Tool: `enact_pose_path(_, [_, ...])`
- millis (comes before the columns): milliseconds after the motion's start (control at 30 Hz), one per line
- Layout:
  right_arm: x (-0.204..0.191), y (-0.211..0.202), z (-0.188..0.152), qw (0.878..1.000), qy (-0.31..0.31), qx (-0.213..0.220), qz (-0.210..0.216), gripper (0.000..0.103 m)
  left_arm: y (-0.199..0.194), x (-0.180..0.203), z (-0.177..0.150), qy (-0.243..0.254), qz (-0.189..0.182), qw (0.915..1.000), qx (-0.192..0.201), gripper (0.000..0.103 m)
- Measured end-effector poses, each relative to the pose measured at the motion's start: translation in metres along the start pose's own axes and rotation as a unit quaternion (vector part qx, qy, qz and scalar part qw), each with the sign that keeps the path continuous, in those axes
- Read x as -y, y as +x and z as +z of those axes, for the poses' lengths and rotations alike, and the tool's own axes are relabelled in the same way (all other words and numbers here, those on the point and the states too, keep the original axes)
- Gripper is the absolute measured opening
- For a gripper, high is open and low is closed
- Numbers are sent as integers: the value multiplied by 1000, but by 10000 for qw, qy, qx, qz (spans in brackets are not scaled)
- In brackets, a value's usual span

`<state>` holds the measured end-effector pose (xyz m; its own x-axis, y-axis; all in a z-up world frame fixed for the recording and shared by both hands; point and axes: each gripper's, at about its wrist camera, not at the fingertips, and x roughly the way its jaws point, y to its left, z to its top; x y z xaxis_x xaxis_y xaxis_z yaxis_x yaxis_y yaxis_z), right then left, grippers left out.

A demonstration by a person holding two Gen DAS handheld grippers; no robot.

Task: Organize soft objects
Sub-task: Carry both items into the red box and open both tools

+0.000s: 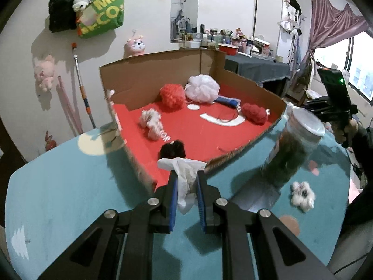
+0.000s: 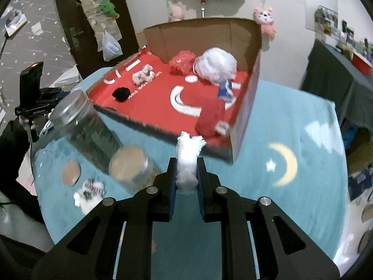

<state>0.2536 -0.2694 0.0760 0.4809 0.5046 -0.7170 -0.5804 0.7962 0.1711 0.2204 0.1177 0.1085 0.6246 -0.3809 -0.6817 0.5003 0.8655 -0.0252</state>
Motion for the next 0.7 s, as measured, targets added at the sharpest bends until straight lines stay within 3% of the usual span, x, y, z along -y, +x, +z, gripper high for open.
enact_pose_path(267, [-3, 25, 55, 9999, -95, -62, 112, 15, 36, 6, 50, -141, -9, 9995, -280, 16])
enact_pose_path(367, [-5, 38, 75, 9998, -127, -141, 27, 15, 59, 5, 70, -310, 3, 9980, -556, 16])
enact_pose_path(700, [7, 123, 139, 9944, 81, -1012, -282, 15, 129, 9, 108, -327, 114, 9932, -1108, 16])
